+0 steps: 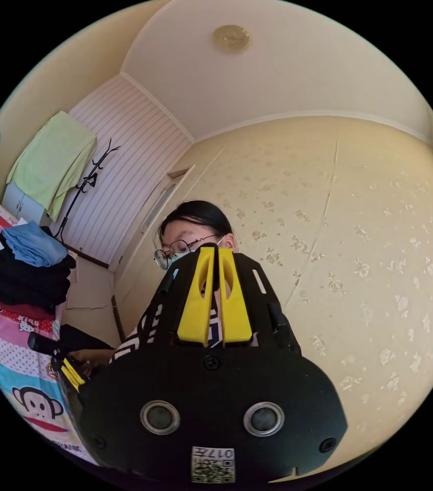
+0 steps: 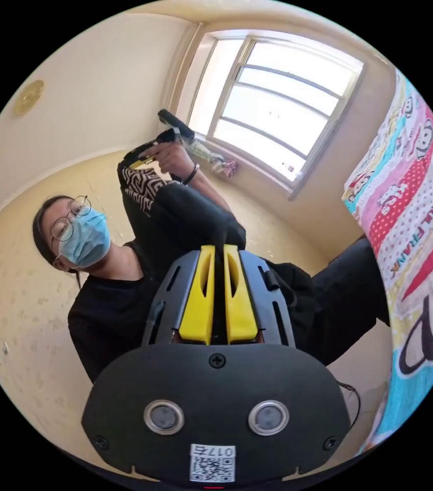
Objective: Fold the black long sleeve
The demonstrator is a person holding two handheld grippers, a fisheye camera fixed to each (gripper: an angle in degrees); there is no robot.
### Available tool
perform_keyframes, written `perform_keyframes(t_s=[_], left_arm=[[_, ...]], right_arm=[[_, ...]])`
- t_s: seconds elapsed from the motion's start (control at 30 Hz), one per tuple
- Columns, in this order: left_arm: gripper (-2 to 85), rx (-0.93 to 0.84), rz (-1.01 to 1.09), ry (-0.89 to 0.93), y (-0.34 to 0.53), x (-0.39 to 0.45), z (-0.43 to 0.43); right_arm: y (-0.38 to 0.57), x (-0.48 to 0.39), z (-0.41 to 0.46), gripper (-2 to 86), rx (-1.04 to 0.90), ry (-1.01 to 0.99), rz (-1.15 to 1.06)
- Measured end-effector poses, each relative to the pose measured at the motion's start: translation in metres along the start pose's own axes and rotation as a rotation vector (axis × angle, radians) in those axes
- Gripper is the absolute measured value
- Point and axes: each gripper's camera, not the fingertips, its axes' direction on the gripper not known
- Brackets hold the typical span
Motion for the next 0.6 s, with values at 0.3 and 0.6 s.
perform_keyframes(t_s=[0.3,0.6], left_arm=[[-0.9,0.222,0.074,-0.359,-0.008,0.027,-0.101],[-0.9,0.357,0.106,-0.789,0.01,0.04,-0.168]], right_arm=[[0.052,-0.295,-0.051,3.3,0.445,0.837,-0.527],[0.119,-0.39,-0.012,3.2,0.508,0.982,-0.567]])
